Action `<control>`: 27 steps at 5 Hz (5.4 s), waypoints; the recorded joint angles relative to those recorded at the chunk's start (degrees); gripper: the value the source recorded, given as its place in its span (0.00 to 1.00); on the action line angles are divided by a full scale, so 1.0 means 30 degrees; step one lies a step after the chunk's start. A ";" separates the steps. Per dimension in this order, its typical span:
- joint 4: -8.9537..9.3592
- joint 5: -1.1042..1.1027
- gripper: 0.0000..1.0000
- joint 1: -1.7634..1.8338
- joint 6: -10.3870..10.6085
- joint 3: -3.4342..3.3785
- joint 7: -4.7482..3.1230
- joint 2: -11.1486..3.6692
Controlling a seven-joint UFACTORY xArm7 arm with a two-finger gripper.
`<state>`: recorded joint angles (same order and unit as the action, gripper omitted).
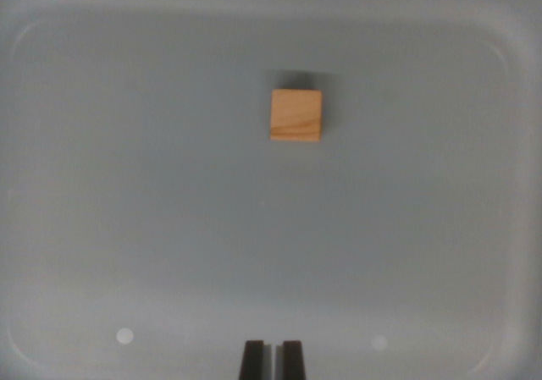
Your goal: Push wooden cube
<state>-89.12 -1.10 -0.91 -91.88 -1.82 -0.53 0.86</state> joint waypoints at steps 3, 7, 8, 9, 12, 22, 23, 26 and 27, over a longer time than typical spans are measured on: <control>0.0101 -0.0002 0.00 -0.0003 0.0156 0.0006 0.0004 -0.0056; 0.0507 -0.0010 0.00 -0.0015 0.0783 0.0029 0.0021 -0.0281; 0.0786 -0.0015 0.00 -0.0023 0.1213 0.0045 0.0032 -0.0436; 0.0786 -0.0015 0.00 -0.0023 0.1213 0.0045 0.0032 -0.0436; 0.1532 -0.0029 0.00 -0.0045 0.2364 0.0087 0.0062 -0.0850; 0.4028 -0.0077 0.00 -0.0118 0.6216 0.0230 0.0164 -0.2234; 0.4028 -0.0077 0.00 -0.0118 0.6216 0.0230 0.0164 -0.2234; 0.5184 -0.0099 0.00 -0.0152 0.8000 0.0296 0.0211 -0.2876; 0.5184 -0.0099 0.00 -0.0152 0.8000 0.0296 0.0211 -0.2876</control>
<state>-73.57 -1.40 -1.37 -67.88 -0.94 0.10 -7.77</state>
